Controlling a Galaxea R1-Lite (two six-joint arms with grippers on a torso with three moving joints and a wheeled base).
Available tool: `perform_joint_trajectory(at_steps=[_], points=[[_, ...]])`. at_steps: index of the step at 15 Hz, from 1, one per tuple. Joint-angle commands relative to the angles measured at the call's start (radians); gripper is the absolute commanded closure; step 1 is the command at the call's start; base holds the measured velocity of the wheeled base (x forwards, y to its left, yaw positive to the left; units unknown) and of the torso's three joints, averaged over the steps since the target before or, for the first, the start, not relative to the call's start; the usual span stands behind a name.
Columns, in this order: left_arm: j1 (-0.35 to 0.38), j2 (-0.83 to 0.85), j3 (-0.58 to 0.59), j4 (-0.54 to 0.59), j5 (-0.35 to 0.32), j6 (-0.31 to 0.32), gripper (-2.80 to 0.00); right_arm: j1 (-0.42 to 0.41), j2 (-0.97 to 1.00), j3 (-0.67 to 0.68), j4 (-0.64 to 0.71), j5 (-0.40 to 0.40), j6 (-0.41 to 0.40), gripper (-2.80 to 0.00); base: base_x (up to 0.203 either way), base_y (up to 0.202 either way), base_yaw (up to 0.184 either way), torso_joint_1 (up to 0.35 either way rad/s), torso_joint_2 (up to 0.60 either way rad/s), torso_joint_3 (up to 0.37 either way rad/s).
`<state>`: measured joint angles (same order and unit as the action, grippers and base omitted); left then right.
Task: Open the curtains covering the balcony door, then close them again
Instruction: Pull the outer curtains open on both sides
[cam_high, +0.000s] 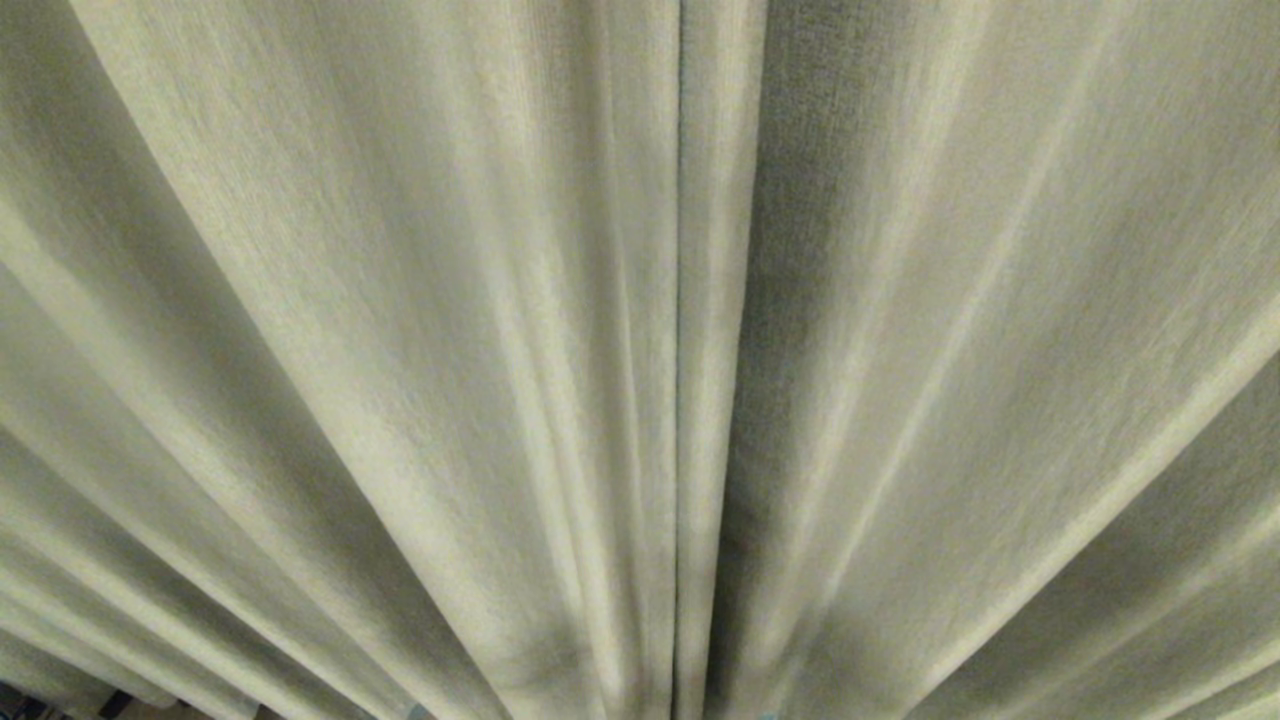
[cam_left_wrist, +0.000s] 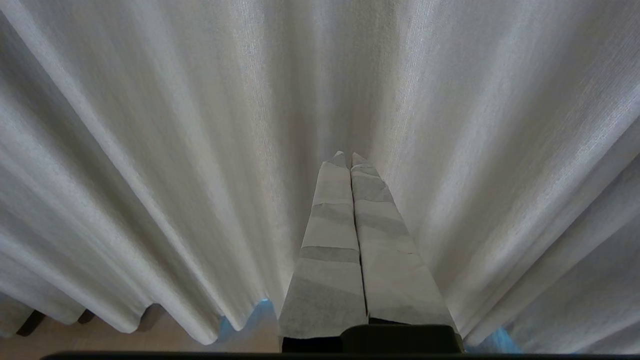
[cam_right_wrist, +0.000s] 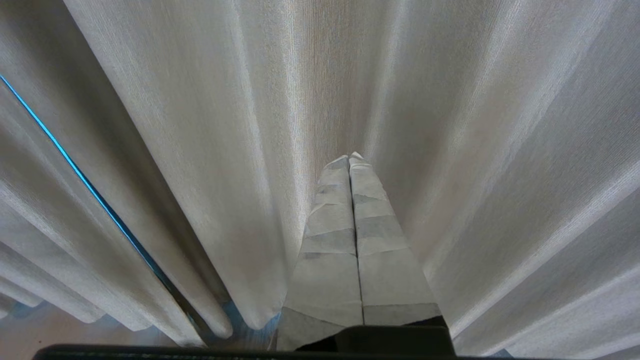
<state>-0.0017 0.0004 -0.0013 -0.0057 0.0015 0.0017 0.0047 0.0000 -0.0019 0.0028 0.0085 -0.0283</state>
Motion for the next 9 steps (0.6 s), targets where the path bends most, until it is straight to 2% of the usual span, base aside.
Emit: perform_joint_trajectory(at_steps=[1, 9], points=[[0.000, 0.000, 0.000, 0.000, 0.000, 0.000, 0.00, 0.001, 0.000, 0.000, 0.000, 0.001, -0.001, 0.00, 0.000, 0.000, 0.000, 0.000, 0.00, 0.000], [0.000, 0.000, 0.000, 0.001, 0.000, 0.003, 0.00, 0.001, 0.000, 0.000, 0.000, 0.001, -0.001, 0.00, 0.000, 0.000, 0.000, 0.000, 0.00, 0.000]])
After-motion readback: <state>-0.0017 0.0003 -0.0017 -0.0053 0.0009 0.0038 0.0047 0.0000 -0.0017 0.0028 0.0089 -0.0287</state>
